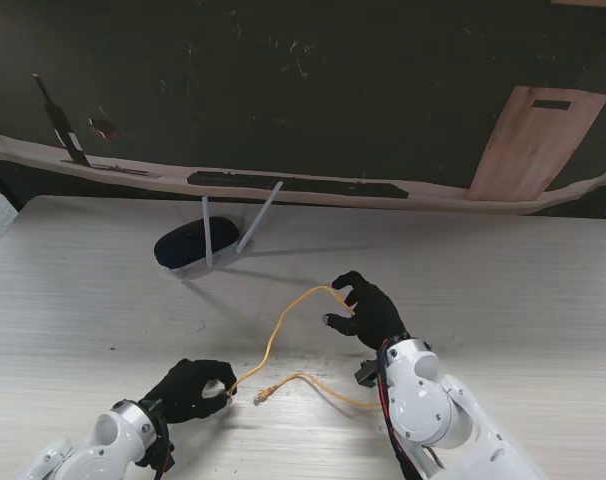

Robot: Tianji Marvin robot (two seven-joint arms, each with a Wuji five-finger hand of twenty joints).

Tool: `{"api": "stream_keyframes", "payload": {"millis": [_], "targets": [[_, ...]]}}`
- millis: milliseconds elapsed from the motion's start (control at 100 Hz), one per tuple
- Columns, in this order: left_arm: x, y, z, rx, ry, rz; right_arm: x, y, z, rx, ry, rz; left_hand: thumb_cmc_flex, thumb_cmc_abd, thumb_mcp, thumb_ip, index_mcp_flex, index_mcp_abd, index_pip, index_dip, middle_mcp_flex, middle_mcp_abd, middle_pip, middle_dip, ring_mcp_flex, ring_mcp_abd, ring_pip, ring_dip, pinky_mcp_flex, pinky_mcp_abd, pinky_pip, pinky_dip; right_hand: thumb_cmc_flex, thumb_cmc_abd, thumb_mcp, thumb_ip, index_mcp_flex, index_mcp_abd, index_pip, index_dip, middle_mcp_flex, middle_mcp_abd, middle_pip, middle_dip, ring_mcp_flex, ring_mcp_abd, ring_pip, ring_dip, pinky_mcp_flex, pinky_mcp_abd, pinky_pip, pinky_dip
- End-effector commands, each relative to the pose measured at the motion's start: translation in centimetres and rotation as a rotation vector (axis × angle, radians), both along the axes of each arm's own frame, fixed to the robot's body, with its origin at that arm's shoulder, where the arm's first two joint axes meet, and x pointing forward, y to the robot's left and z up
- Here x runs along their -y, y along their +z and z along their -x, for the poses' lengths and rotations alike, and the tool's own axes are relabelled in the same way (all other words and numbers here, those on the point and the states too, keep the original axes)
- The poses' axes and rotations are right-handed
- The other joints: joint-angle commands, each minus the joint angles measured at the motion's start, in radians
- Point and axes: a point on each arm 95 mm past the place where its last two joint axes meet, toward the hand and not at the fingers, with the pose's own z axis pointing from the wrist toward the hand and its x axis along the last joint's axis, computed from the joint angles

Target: Untangle the Ethernet cable and plug it into the router

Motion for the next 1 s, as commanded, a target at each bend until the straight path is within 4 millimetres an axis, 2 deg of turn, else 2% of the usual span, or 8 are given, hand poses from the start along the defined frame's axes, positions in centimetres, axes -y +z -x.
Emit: {"api": "stream_keyframes", "payload": {"millis": [0,150,210,240,320,400,600,990], "targets": [[0.3,0.2,0.0,-0.020,-0.011,0.011,0.2,-0.3,0.4,-0.016,0.017,0.011,0.007,0.001,0.074,0.052,0.052,-0.014,0.101,0.035,0.025,0.017,0.018,0.020,0.016,0.026,0.026,0.018,0.007,0.020,0.042,0.025,-0.043,-0.049,-0.025,0.006,-0.102,-0.032,-0.002,0.001,-0.137,-0.039,-0.033,-0.023,-0.127,-0.062,-0.071,-0.023,-0.090,-0.074,-0.099,-0.016],[0.4,0.5,-0.6,-0.029,-0.012,0.022,0.8,0.1,0.4,0.016,0.022,0.016,0.002,0.003,0.088,0.049,0.047,0.003,0.110,0.038,0.029,0.032,0.021,0.021,0.028,0.046,0.044,0.026,0.027,0.027,0.092,0.051,-0.075,-0.106,-0.033,-0.004,-0.168,-0.055,-0.011,-0.054,-0.294,-0.073,-0.037,-0.052,-0.266,-0.143,-0.126,-0.043,-0.160,-0.149,-0.387,0.135],[0.5,0.6,-0.9,-0.034,-0.015,0.023,1.1,0.3,0.5,0.044,0.023,0.037,0.001,0.008,0.086,0.048,0.041,0.008,0.112,0.042,0.028,0.037,0.022,0.022,0.029,0.048,0.049,0.028,0.028,0.030,0.107,0.059,-0.117,-0.122,-0.034,-0.012,-0.168,-0.078,-0.062,-0.081,-0.344,-0.095,-0.053,-0.062,-0.382,-0.213,-0.205,-0.082,-0.298,-0.247,-0.580,0.143],[0.5,0.7,-1.0,-0.037,-0.016,0.023,1.3,0.4,0.5,0.062,0.025,0.060,0.001,0.011,0.084,0.047,0.038,0.013,0.113,0.044,0.029,0.039,0.022,0.022,0.029,0.050,0.051,0.029,0.027,0.032,0.110,0.061,-0.145,-0.122,-0.037,-0.016,-0.169,-0.086,-0.093,-0.100,-0.348,-0.101,-0.079,-0.073,-0.420,-0.235,-0.226,-0.099,-0.338,-0.286,-0.688,0.248],[0.5,0.9,-1.3,-0.049,-0.015,0.021,1.7,0.8,0.8,0.119,0.031,0.089,0.014,0.026,0.067,0.040,0.022,0.031,0.114,0.058,0.022,0.049,0.019,0.021,0.023,0.057,0.051,0.029,0.022,0.034,0.115,0.065,-0.182,-0.136,-0.034,-0.020,-0.168,-0.101,-0.132,-0.121,-0.344,-0.115,-0.184,-0.115,-0.472,-0.268,-0.269,-0.120,-0.381,-0.340,-0.782,0.226],[0.5,1.1,-1.6,-0.059,-0.011,0.018,1.9,1.4,1.1,0.173,0.057,0.084,0.021,0.036,0.054,0.037,0.014,0.043,0.112,0.065,0.021,0.059,0.018,0.020,0.027,0.063,0.055,0.031,0.026,0.040,0.120,0.068,-0.182,-0.137,-0.031,-0.021,-0.165,-0.107,-0.123,-0.118,-0.344,-0.117,-0.195,-0.116,-0.468,-0.272,-0.271,-0.121,-0.373,-0.353,-0.804,0.211],[0.6,1.5,-2.3,-0.064,-0.004,0.024,1.1,3.1,1.8,0.328,0.207,0.031,0.046,0.062,0.005,0.035,0.000,0.061,0.100,0.083,0.017,0.071,0.016,0.019,0.026,0.071,0.060,0.034,0.027,0.046,0.132,0.075,-0.138,-0.149,0.013,-0.020,-0.125,-0.106,0.024,-0.040,-0.335,-0.133,-0.048,-0.054,-0.418,-0.286,-0.240,-0.105,-0.332,-0.402,-0.781,0.235],[2.2,2.8,-3.6,-0.034,-0.059,0.029,-3.4,3.8,2.4,0.372,0.514,-0.036,0.108,0.129,-0.126,0.043,-0.052,0.076,0.096,0.137,-0.008,0.077,0.021,0.027,0.020,0.072,0.070,0.042,0.026,0.047,0.148,0.085,-0.029,-0.217,0.153,-0.022,-0.019,0.018,0.041,0.003,-0.105,-0.099,0.059,0.002,-0.086,-0.186,-0.018,0.010,0.027,-0.347,-0.701,0.124]]}}
